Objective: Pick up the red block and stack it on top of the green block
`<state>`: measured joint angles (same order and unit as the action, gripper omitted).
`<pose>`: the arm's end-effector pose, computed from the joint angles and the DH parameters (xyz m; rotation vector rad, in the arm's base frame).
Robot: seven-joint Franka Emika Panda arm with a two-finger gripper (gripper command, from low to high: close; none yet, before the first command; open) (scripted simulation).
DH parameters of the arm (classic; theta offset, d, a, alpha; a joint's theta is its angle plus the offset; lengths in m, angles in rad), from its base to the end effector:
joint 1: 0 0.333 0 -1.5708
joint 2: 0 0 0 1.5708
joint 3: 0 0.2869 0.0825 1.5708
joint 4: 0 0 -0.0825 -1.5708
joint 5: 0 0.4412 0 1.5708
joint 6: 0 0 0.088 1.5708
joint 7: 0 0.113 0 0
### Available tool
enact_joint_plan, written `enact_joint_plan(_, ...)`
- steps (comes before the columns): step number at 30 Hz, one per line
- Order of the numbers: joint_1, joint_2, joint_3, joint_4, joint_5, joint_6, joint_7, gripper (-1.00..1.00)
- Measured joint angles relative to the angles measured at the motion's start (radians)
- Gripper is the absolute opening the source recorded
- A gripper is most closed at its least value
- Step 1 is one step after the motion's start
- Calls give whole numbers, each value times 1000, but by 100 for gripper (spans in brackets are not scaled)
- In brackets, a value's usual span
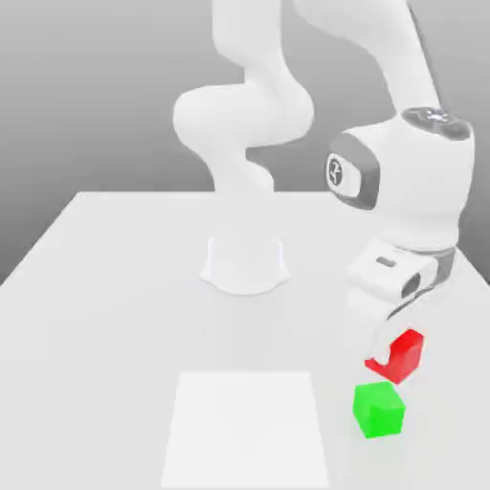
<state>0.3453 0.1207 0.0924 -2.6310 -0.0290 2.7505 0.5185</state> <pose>0.4048 0.1930 0.1183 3.1402 -0.0858 -0.0008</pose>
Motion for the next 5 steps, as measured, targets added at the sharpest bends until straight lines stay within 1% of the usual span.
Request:
enact_joint_plan(1, 0, 35, -3, 1, -10, 33, 8, -100)
enact_joint_plan(2, 3, 61, -7, 2, -18, 58, 13, 100)
enact_joint_plan(5, 3, 61, -7, 2, -18, 58, 13, 100)
